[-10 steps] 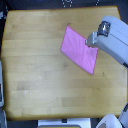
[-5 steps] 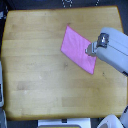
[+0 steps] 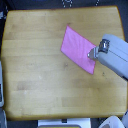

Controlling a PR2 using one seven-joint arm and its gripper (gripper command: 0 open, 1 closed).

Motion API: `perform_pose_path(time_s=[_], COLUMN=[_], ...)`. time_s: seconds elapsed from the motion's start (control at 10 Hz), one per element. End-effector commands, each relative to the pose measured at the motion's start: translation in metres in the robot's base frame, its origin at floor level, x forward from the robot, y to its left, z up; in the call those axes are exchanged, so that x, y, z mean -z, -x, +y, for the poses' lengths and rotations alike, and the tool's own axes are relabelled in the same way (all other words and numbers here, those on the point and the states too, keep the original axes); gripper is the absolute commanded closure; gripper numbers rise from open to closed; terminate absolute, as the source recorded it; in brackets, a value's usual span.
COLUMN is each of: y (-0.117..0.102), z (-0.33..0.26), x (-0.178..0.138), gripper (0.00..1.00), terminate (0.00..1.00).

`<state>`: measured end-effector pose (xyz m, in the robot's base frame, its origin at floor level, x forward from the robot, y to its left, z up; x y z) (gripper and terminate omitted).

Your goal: Folding a cloth

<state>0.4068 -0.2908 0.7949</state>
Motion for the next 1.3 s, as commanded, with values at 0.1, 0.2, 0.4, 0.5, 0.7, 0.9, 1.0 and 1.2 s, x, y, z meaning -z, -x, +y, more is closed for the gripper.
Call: perform_pose_path(time_s=[0.1, 0.2, 0.4, 0.5, 0.7, 0.9, 1.0, 1.2], y=[-0.002, -0.006, -0.004, -0.003, -0.002, -0.003, -0.006, -0.008], z=[0.003, 0.007, 0.009, 0.009, 0.011, 0.012, 0.015, 0.027], x=[0.064, 0.068, 0.075, 0.078, 0.082, 0.083, 0.084, 0.084], gripper=[0.00, 0.00, 0.00, 0.00, 0.00, 0.00, 0.00, 1.00], terminate=[0.00, 0.00, 0.00, 0.00, 0.00, 0.00, 0.00, 0.00])
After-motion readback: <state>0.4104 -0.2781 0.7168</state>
